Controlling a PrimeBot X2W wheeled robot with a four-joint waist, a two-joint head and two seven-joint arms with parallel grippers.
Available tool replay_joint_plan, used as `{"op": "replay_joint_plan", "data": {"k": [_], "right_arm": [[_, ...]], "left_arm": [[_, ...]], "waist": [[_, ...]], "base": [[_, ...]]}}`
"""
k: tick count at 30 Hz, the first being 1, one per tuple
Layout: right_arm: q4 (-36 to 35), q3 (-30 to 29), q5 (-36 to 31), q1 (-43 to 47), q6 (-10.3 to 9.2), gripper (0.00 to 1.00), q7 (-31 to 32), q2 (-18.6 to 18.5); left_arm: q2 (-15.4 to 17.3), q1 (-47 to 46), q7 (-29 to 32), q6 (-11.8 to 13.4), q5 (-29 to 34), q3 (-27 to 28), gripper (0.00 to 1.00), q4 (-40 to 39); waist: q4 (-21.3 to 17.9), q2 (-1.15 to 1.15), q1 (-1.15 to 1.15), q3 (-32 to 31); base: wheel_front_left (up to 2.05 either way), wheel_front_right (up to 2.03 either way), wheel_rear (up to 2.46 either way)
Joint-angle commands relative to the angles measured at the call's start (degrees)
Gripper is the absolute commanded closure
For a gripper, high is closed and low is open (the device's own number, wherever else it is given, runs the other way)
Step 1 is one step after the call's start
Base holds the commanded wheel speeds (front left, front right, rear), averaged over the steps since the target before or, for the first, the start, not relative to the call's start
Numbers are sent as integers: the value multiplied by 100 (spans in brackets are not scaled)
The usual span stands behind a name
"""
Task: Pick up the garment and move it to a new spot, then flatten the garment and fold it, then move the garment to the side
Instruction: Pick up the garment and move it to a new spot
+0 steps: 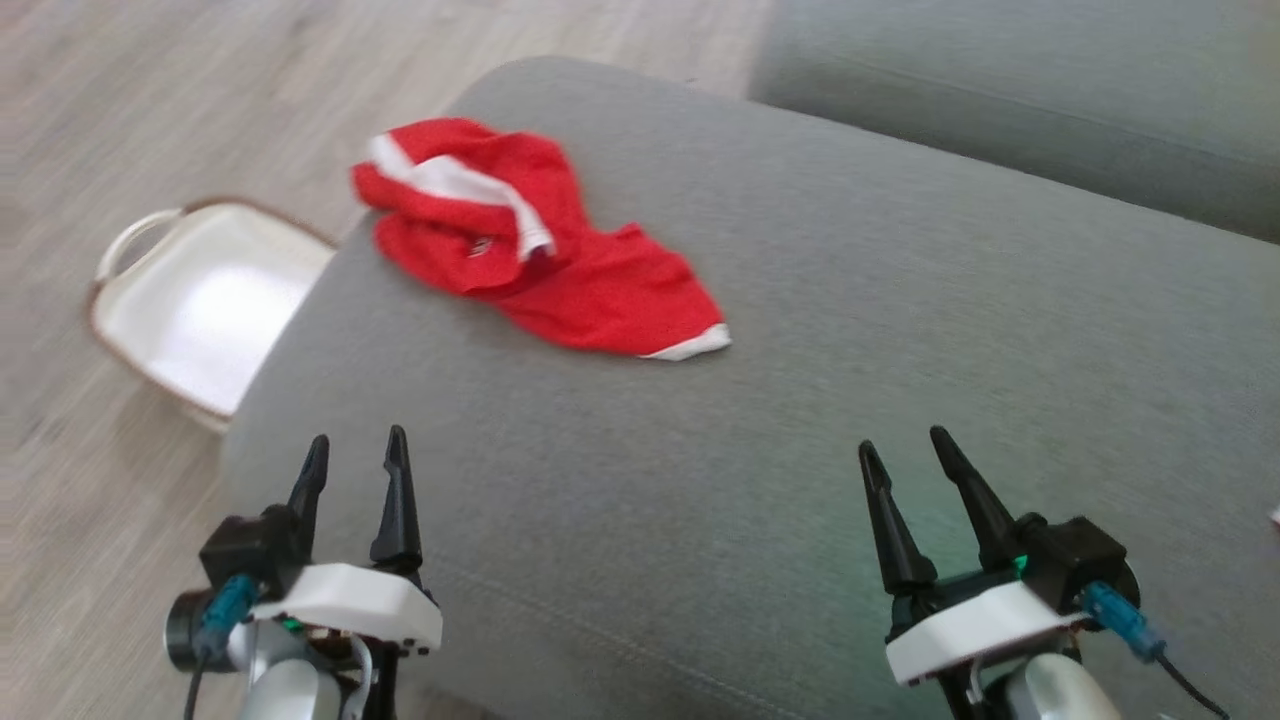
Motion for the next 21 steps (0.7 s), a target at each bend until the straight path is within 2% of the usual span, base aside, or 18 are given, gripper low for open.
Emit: {"op": "replay_joint_plan", "data": {"k": [1, 7, 13, 21], "right_arm": [[-175, 128, 19, -291, 18, 0, -14, -14], [-201, 121, -36, -365, 18, 0, 16, -14], [-517, -218, -392, -585, 18, 0, 234, -14], [-1666, -1042, -1052, -927, 18, 0, 810, -28]], "left_arm": [[-3, -342, -71, -42, 73, 242, 0, -169], [-12, -571, -71, -135, 53, 441, 0, -90], [202, -1425, 1, -316, 51, 587, 0, 370], [576, -3496, 1092, -663, 54, 415, 0, 1598]], "waist": [[297, 0, 0, 108], [385, 0, 0, 279], [161, 0, 0, 837], [-128, 0, 0, 1905]], "base": [[0, 0, 0], [0, 0, 0], [0, 0, 0], [0, 0, 0]]}}
